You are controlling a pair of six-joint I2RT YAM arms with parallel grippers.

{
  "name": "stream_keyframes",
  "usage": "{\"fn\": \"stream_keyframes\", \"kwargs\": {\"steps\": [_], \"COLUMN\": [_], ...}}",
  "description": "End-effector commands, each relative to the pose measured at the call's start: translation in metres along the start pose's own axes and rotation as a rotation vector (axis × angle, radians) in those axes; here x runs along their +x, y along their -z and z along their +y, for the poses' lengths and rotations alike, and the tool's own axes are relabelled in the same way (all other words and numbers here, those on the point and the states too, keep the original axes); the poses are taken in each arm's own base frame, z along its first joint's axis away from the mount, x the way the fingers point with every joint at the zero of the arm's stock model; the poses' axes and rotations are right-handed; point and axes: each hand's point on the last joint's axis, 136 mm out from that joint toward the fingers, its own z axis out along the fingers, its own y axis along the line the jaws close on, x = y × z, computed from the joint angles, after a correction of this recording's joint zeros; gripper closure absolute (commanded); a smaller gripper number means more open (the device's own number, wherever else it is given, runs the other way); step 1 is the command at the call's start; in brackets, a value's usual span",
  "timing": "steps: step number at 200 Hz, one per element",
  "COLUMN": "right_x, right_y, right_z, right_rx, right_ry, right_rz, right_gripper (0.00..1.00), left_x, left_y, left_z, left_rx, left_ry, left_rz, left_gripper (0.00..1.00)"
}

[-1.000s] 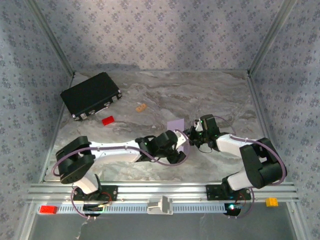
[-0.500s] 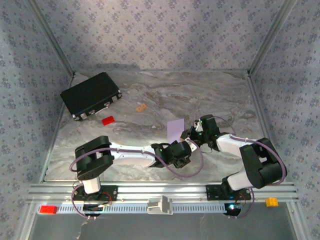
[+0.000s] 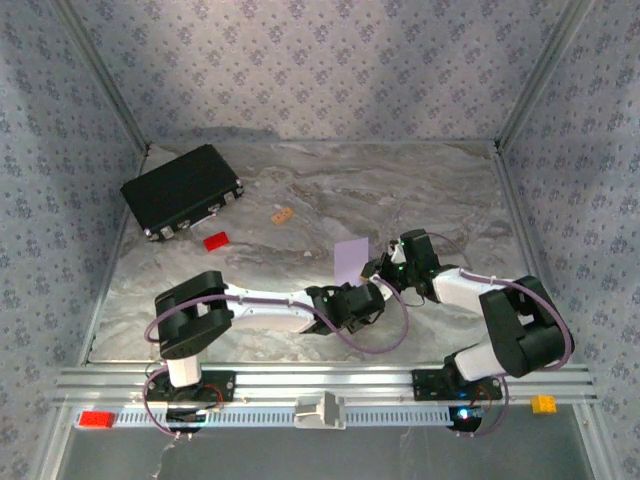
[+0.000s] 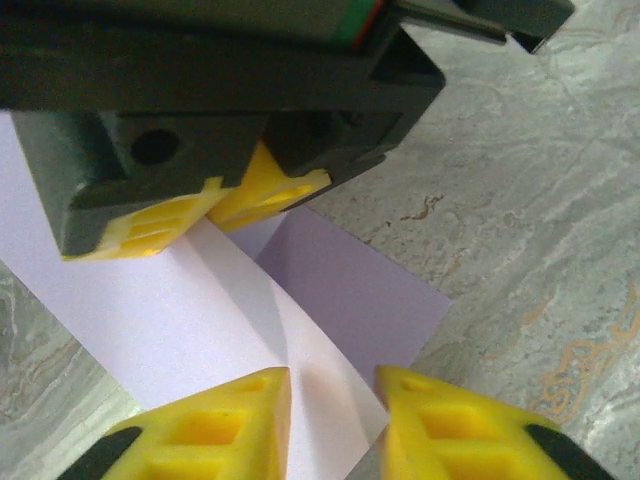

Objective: Fold a paper plane with a square sheet of paper (pick it up from the middle)
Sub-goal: Fold the triangle a second time at the center of the table.

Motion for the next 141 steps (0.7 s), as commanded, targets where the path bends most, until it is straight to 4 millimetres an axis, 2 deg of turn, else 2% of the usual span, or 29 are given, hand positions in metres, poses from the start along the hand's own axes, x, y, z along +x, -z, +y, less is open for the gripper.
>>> {"fn": "stream_keyframes", "kwargs": {"steps": [1,24,46,109,141], "right_x": [-0.001,-0.001,-0.002,-0.008,0.001], "right_y": [0.004,0.005,0.008,0.036,0.043], "right_z": [0.000,-0.001,-0.003,-0.020,-0.016], "right_rx": [0.009,0.012,0.023,0.115,0.103], "right_ry": [-0.011,-0.012,-0.011,-0.005,0.019], "right_rz": [-0.004,-0.007,-0.018,-0.080,-0.078], "right_gripper": [0.85,0.84,0.83,0.76,0.77], "left_x": [-0.008,-0.010,-0.011,-0.021,-0.020], "left_y": [0.008,0.011,0.012,0.024,0.018], "left_z": [-0.002,0.000,0.004,0.022,0.030], "left_rx": [0.016,0.030,0.078,0.456,0.558], "left_ry": [0.014,0.036,0.092,0.391,0.486], "left_rz": [-0.030,-0.039,-0.039,-0.060,-0.044], "left_gripper": [0.80,0.88,1.00,1.00,1.00]}}
